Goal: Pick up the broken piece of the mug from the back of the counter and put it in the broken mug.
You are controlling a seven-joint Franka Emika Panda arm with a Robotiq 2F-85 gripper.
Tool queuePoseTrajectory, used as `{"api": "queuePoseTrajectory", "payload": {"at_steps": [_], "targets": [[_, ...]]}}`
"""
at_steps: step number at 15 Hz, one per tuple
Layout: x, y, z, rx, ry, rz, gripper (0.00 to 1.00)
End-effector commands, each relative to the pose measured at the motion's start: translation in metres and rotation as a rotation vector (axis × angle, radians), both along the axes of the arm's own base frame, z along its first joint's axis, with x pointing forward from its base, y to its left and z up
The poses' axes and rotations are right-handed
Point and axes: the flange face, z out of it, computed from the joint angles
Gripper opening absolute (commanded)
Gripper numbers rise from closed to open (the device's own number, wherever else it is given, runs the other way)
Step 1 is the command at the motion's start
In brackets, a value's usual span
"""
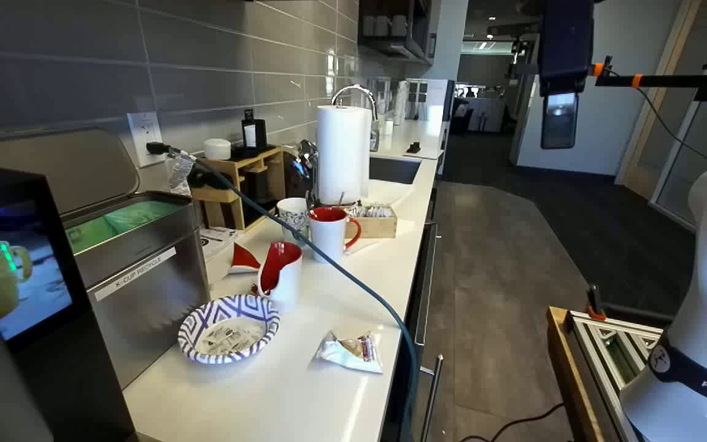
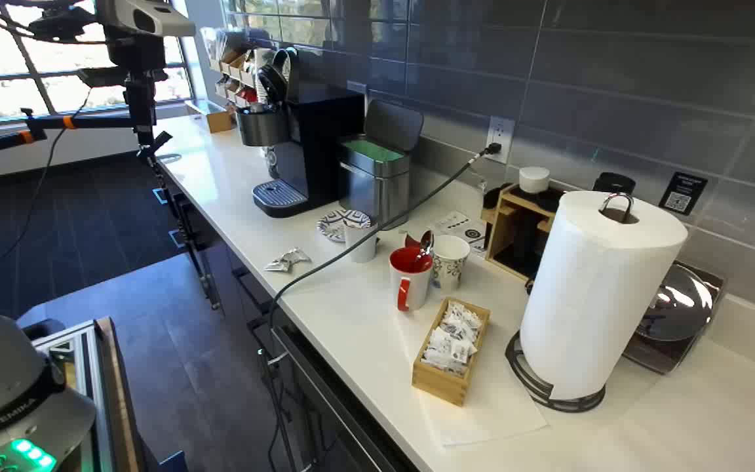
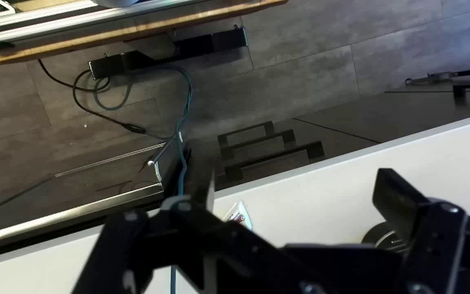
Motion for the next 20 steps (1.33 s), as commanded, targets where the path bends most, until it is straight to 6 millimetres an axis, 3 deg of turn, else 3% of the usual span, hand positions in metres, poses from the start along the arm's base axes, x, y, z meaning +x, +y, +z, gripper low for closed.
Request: {"api": "queuePoseTrajectory", "payload": {"at_steps": [1,18,20], "targets": [[0.000,0.000,0.001,0.000,0.001,0.000,1.00],[0.000,0.000,0.001,0.000,0.001,0.000,1.00],[0.021,0.013,-0.010,0.009,-0.012,-0.015,1.00]]}}
